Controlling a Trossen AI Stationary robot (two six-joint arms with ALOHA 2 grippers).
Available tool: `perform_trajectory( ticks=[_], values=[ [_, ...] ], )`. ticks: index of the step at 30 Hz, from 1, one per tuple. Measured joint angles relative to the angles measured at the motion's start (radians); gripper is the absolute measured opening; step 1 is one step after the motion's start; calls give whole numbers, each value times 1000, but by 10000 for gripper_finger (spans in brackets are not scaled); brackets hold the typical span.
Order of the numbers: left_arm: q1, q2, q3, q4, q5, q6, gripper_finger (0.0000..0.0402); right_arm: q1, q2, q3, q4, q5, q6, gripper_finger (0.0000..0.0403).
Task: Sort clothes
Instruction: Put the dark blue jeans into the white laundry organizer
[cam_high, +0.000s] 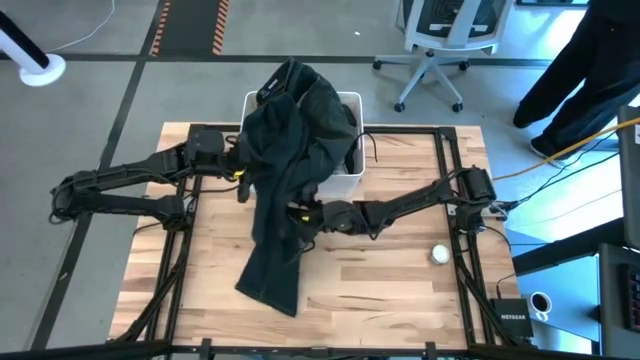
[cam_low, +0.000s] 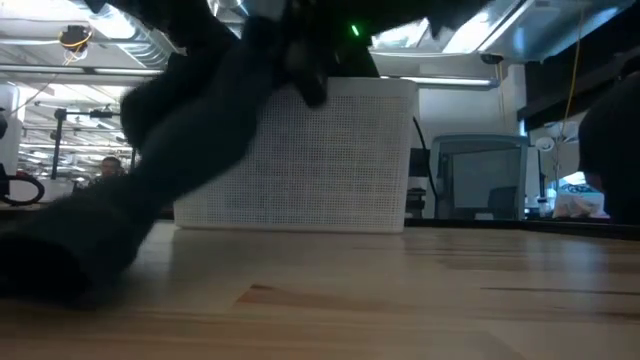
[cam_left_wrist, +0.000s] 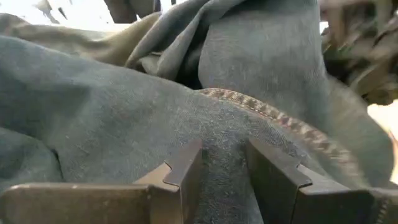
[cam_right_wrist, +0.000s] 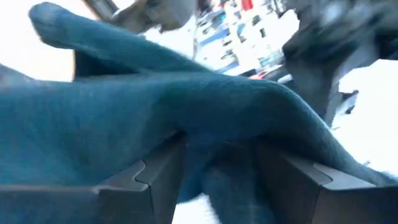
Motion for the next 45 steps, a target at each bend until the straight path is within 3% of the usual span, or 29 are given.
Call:
perform_trajectory(
  ticks=[5,10,19,23,29,37,41,45],
  values=[
    [-24,0,0,65,-2,15,120,-22,-3,158,-5,13,-136,211],
    [-23,3,1,251,-12,3,120,-86,-5,354,-120,30,-268,210],
    [67,62,1,775,-263,-2,120,-284,-6,733,-413,12,-363,210],
    [134,139,16,901,-275,37,120,-413,-6,868,-441,-74,-356,210],
    [197,275,99,886,-280,80,120,-594,-8,958,-479,-311,-219,210],
    [216,378,105,655,-282,216,120,-687,-10,896,-846,-420,-176,210],
    [219,394,105,424,-288,315,120,-689,-9,840,-1085,-346,-171,210],
    [206,362,107,374,-288,289,120,-675,-11,838,-1247,-278,-120,210]
  ],
)
